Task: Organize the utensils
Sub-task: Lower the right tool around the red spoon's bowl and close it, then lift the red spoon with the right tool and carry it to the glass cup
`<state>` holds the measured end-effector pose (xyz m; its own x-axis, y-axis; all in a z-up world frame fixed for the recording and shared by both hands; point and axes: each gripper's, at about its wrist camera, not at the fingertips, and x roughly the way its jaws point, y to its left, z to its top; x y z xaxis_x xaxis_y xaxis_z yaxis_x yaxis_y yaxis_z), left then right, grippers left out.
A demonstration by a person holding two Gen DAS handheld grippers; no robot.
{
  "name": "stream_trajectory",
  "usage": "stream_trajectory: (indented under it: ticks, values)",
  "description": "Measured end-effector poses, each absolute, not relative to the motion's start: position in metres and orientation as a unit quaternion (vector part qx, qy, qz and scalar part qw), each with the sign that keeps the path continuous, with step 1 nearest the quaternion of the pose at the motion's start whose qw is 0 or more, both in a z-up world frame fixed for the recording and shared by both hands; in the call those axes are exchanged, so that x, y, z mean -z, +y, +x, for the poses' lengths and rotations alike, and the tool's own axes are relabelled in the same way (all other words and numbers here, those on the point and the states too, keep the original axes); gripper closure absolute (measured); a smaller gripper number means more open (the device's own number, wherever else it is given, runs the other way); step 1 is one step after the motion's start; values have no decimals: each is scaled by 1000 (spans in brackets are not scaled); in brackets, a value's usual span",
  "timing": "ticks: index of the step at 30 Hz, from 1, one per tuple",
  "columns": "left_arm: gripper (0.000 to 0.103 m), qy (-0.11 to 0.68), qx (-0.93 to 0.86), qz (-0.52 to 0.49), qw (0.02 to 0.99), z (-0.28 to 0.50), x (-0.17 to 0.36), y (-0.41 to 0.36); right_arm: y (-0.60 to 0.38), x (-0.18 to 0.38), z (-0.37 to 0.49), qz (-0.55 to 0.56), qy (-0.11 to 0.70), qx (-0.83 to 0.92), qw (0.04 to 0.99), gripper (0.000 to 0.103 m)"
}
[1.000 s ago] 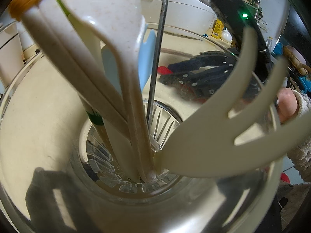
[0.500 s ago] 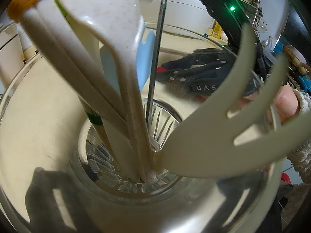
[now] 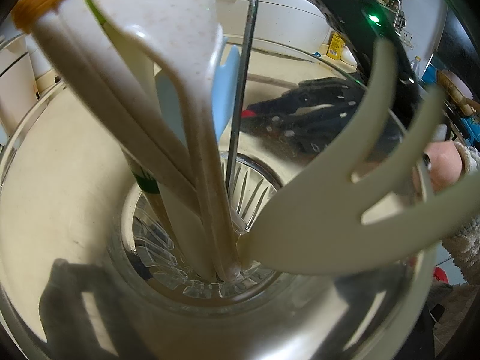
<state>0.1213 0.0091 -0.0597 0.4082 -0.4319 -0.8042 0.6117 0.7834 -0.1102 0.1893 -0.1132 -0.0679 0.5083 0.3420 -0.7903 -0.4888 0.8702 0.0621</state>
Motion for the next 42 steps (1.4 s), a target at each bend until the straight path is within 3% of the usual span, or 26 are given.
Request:
stream_trajectory:
  ticks: [8,17,29,35,42]
  values:
    - [4,445,312,102,833,122,60,10,-115,65,174,-73,431,-249,864,77]
    - [4,445,314,101,833,125,60,15,-146,39,147,13,361,-234,903,77]
    - [4,444,313,103,833,125,62,12,-164,-72,102,95,186,-282,936,77]
    - [4,445,313,103,833,125,62,12,-131,-111,92,75,121,-323,936,77]
    - [4,445,313,103,833,124,62,12,-89,-110,110,51,115,-314,941,77]
